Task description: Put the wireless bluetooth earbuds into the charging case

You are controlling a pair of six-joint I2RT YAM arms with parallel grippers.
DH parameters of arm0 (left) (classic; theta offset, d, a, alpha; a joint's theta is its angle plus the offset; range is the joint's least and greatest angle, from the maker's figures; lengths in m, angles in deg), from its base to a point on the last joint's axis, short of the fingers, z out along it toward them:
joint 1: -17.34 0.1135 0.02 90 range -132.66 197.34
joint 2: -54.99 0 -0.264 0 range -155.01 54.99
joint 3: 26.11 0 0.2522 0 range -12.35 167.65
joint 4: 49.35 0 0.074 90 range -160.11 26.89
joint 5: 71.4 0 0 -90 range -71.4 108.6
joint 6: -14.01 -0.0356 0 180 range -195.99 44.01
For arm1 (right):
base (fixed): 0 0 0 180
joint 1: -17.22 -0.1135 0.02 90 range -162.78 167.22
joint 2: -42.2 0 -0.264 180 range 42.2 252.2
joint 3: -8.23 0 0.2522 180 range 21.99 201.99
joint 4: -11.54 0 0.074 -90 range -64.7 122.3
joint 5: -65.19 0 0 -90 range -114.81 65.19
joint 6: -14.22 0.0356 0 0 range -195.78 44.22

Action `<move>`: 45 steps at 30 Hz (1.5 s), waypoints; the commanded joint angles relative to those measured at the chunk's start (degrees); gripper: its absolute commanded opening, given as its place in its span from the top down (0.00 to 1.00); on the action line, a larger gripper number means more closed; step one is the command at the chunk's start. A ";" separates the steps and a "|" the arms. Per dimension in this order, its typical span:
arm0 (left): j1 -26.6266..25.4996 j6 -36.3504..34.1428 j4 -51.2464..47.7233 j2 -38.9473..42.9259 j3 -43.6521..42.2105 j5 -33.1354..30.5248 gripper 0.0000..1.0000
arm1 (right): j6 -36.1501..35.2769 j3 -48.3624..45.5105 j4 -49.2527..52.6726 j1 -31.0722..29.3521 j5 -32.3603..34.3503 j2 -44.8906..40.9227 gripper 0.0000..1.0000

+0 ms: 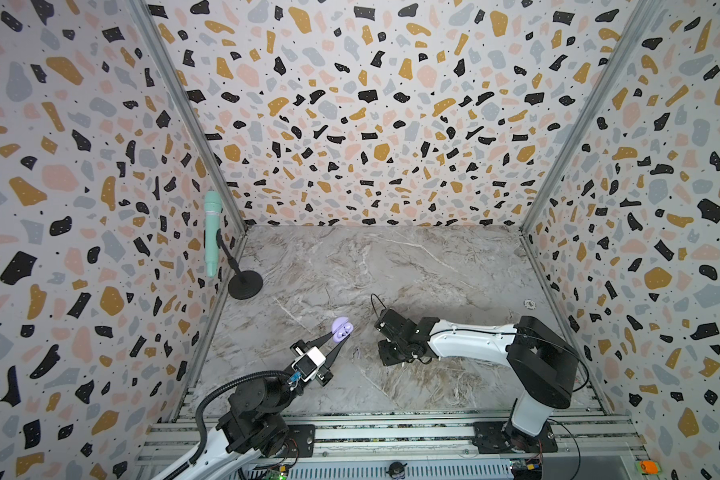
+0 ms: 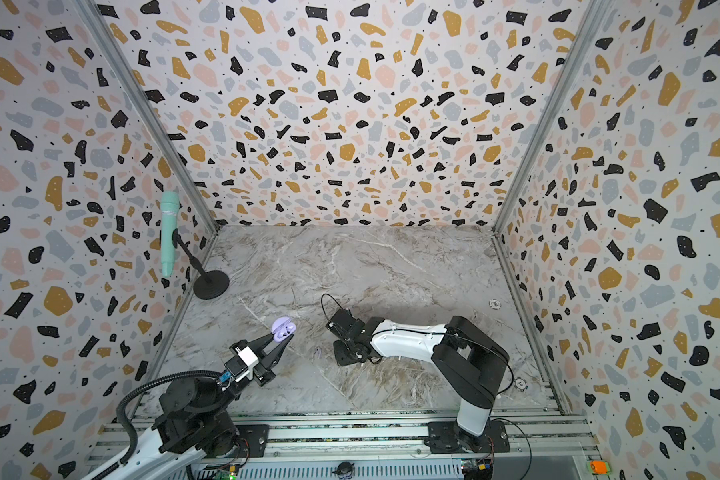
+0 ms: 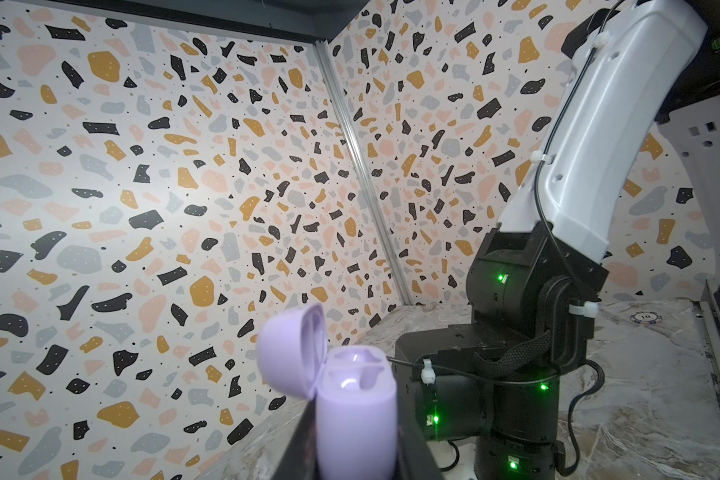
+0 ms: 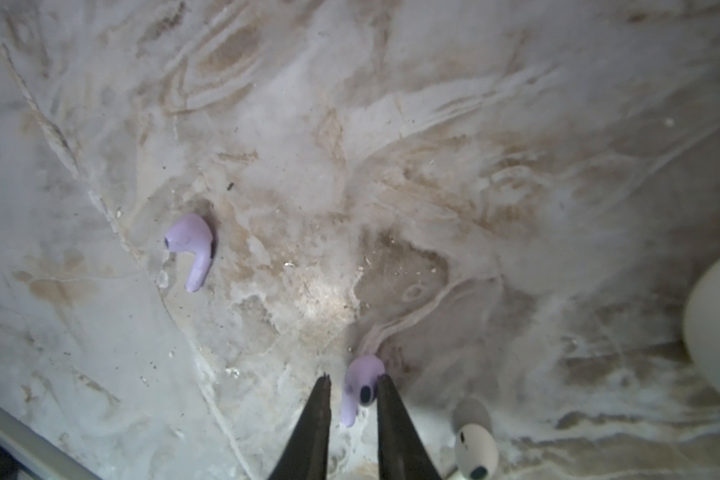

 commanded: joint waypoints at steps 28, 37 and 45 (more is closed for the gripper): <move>-0.40 -1.15 1.30 0.41 -0.19 0.31 1.00 | 0.98 -1.62 -0.32 0.42 0.20 0.54 0.82; -0.47 -1.35 1.13 0.47 -0.20 0.30 1.00 | 1.75 -2.97 -2.93 0.76 -0.94 -0.84 0.86; -0.49 -1.43 1.04 0.58 -0.20 0.29 1.00 | 2.91 -6.16 -7.44 2.66 -4.14 -2.68 0.89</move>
